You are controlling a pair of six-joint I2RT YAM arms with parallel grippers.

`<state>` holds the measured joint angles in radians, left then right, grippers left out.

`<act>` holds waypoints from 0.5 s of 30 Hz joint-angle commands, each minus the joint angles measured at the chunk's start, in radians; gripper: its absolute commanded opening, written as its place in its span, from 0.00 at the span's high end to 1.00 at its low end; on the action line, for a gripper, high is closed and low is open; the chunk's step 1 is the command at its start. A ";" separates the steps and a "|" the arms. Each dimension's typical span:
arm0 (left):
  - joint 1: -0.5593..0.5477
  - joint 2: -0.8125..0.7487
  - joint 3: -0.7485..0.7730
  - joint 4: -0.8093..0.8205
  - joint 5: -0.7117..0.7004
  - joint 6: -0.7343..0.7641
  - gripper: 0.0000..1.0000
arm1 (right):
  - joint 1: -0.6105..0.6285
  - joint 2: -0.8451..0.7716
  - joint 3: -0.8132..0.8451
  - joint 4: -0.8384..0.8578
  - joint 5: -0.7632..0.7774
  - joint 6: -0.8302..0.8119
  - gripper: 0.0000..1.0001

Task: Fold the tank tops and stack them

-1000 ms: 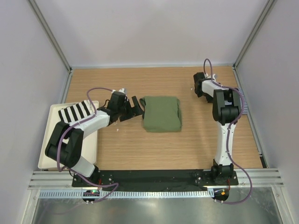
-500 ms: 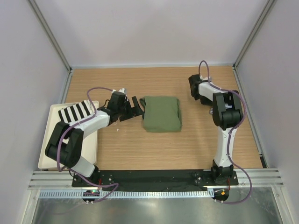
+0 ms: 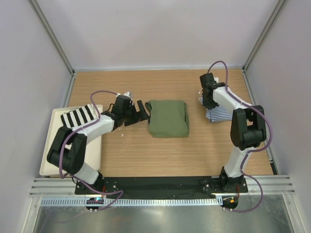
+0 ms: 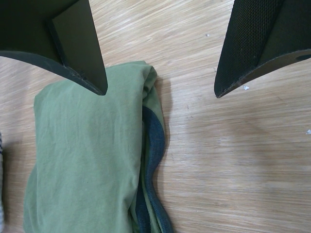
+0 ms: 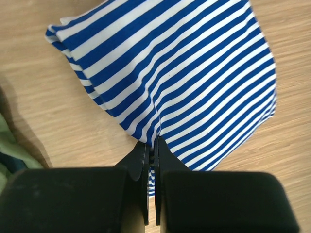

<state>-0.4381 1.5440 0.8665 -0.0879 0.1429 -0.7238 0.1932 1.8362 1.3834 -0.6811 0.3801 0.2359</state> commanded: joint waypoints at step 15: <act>-0.002 0.016 0.026 -0.001 0.015 0.024 0.10 | 0.054 -0.081 -0.030 0.029 -0.225 0.147 0.99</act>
<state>-0.4381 1.5494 0.8665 -0.0883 0.1501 -0.7231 0.2512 1.8164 1.3148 -0.6777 0.2165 0.3244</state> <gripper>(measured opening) 0.905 0.050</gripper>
